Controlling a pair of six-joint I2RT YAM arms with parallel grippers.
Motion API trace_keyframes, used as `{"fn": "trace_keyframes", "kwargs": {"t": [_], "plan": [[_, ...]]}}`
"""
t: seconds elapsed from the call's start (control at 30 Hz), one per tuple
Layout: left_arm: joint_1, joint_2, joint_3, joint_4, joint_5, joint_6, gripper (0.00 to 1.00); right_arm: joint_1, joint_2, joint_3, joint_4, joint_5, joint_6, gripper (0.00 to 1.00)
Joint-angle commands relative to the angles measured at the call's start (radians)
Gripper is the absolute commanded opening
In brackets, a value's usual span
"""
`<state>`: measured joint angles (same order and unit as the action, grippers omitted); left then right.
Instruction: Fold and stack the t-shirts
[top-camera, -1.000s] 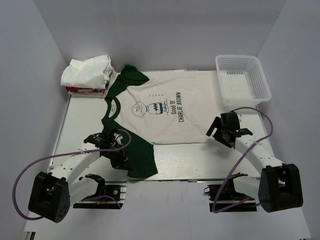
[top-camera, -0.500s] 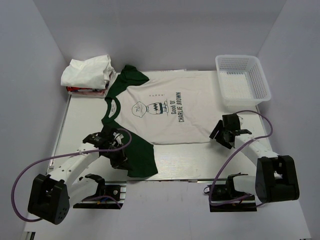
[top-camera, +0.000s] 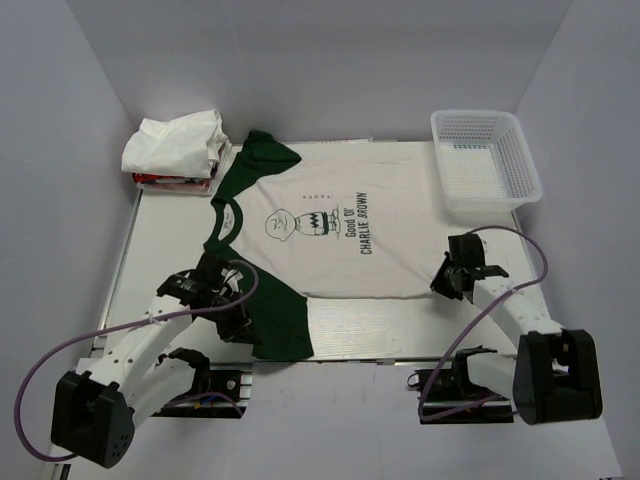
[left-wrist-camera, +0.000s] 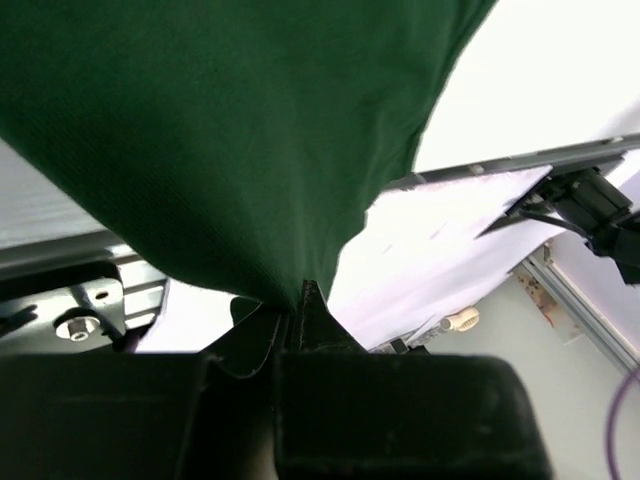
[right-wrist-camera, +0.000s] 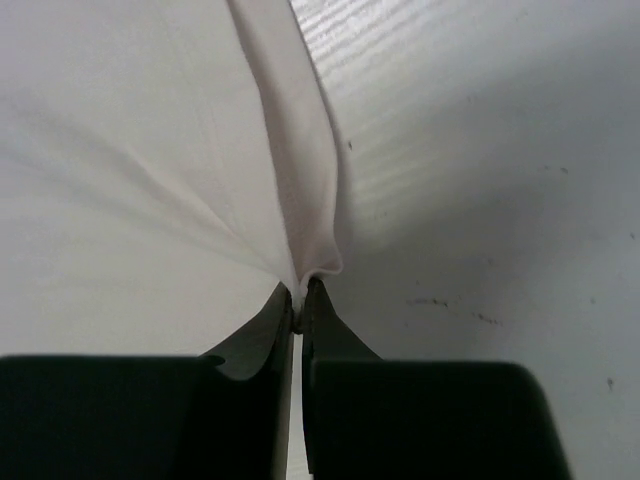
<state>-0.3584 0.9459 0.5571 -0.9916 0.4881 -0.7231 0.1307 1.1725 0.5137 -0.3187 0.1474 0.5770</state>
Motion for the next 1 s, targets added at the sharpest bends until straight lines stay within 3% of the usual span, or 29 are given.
{"fn": "trace_keyframes", "kwargs": {"t": [0.0, 0.23, 0.57, 0.97], "plan": [[-0.005, -0.051, 0.036, -0.032, 0.052, -0.022, 0.0, 0.0, -0.083, 0.0, -0.151, -0.023, -0.031, 0.0], [-0.005, -0.018, 0.125, 0.207, 0.175, -0.032, 0.0, 0.006, -0.036, 0.08, -0.114, -0.086, -0.071, 0.0], [0.019, 0.192, 0.239, 0.536, 0.23, -0.068, 0.0, 0.006, 0.102, 0.287, -0.115, -0.103, -0.103, 0.0], [0.101, 0.451, 0.608, 0.505, -0.156, -0.05, 0.0, 0.004, 0.286, 0.532, -0.14, -0.036, -0.1, 0.0]]}}
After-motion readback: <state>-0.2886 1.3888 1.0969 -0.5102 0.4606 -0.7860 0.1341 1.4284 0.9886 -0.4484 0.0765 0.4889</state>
